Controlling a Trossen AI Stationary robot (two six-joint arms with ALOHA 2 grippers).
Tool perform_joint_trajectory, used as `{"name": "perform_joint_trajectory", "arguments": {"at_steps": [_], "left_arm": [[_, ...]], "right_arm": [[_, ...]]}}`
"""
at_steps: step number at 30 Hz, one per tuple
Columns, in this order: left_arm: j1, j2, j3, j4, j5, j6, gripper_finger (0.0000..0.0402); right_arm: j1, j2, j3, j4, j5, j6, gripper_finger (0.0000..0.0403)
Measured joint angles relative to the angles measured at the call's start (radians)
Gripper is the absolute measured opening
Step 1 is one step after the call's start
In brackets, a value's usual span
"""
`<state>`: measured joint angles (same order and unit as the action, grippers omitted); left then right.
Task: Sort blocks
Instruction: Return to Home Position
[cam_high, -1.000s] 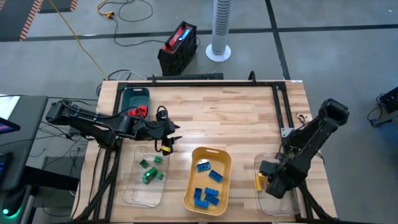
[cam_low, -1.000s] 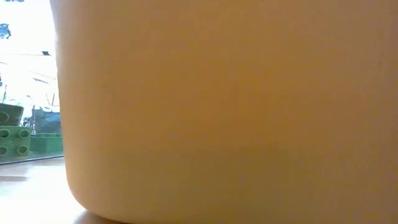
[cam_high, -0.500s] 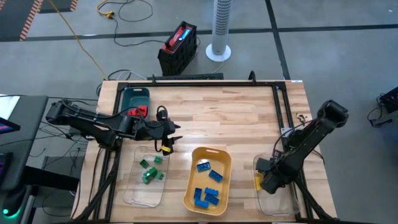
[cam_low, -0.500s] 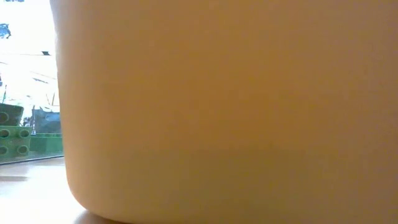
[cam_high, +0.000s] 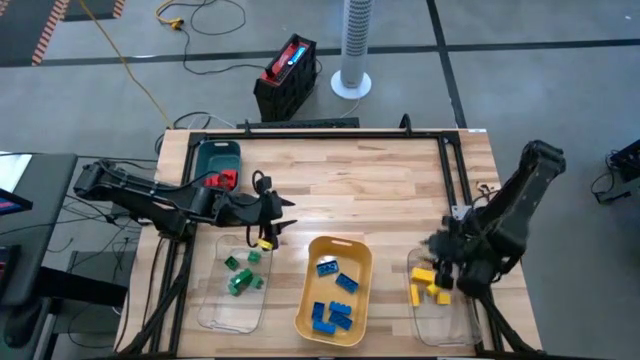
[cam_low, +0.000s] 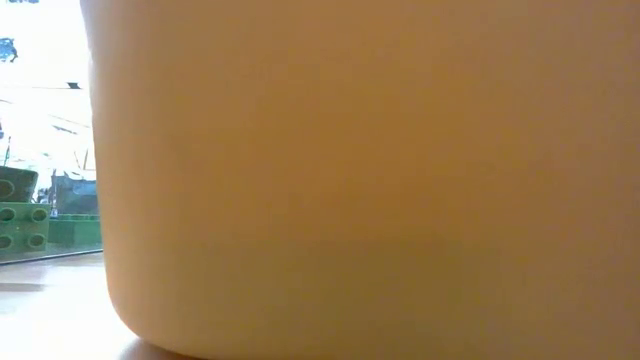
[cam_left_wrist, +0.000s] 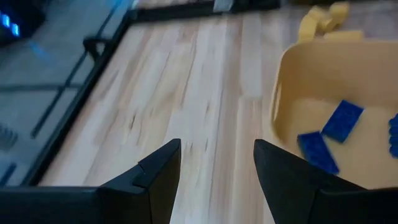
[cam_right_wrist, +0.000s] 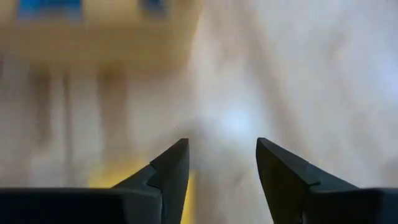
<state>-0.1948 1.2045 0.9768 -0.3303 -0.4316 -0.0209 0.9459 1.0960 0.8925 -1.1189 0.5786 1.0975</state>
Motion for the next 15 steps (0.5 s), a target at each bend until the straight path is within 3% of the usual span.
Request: {"name": "perform_joint_trajectory", "arguments": {"at_steps": [3,7,11,15], "left_arm": [[-0.006,0.0,0.0,0.059,0.003,0.064,0.0196],[-0.004,-0.001,-0.066,0.191,0.048,0.12,0.0196],[0.005,-0.033,-0.206,0.37,0.065,0.163,0.0196],[0.041,-0.127,-0.331,0.467,0.066,0.155,0.0196]], "right_arm": [[0.007,-0.077,0.0,-0.002,0.237,-0.053,0.0184],[-0.005,-0.159,-0.001,0.0,0.427,-0.129,0.0167],[-0.058,-0.25,-0.05,0.014,0.542,-0.187,0.0147],[-0.13,-0.362,-0.142,0.071,0.583,-0.204,0.0121]]}}
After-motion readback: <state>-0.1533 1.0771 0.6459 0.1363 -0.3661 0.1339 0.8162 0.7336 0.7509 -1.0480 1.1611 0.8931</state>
